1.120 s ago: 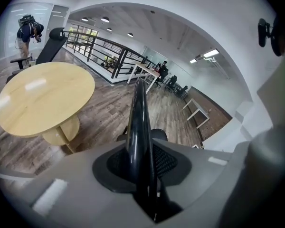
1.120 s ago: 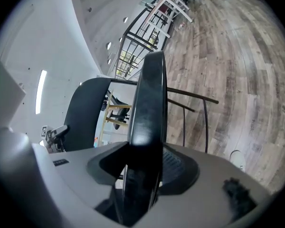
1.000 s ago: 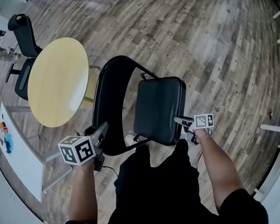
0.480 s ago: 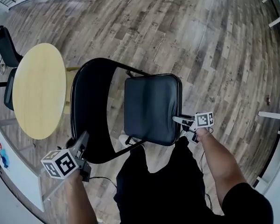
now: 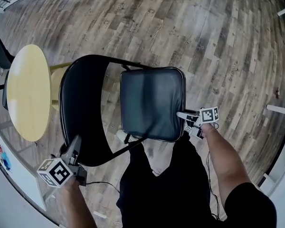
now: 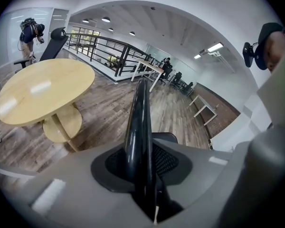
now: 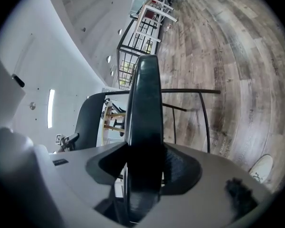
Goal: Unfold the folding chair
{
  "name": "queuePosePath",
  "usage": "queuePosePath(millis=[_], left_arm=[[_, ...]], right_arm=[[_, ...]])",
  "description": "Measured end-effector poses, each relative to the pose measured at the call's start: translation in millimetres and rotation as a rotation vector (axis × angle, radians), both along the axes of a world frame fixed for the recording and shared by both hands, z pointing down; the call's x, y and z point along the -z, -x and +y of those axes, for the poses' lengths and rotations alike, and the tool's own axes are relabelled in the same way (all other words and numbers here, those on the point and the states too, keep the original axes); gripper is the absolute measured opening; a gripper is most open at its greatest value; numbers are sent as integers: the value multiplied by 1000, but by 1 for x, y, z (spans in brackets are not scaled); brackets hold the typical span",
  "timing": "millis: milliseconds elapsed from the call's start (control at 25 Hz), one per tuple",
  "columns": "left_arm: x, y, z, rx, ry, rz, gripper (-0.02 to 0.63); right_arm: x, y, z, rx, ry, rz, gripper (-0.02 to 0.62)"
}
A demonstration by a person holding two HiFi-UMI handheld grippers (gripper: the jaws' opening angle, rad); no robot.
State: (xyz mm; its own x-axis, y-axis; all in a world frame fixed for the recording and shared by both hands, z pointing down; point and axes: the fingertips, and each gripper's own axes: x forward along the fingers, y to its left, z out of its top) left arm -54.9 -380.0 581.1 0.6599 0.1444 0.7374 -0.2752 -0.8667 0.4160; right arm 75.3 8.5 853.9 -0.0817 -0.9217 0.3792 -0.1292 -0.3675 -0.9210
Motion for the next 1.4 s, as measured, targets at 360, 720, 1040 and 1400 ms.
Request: queuePosePath(millis=[360, 720, 1040, 1400], left_arm=[[-8, -12, 48, -7, -17, -37, 104], [-27, -16, 65, 9, -3, -67, 106], [-43, -17, 77, 3, 12, -62, 105], [-62, -27, 102, -15, 40, -70, 101]], right_arm=[[-47, -10, 51, -27, -46, -55, 215], [-77, -17, 80, -36, -91, -93, 219], [-112, -19, 104, -52, -71, -104, 230], [-148, -30, 136, -113, -29, -120, 244]])
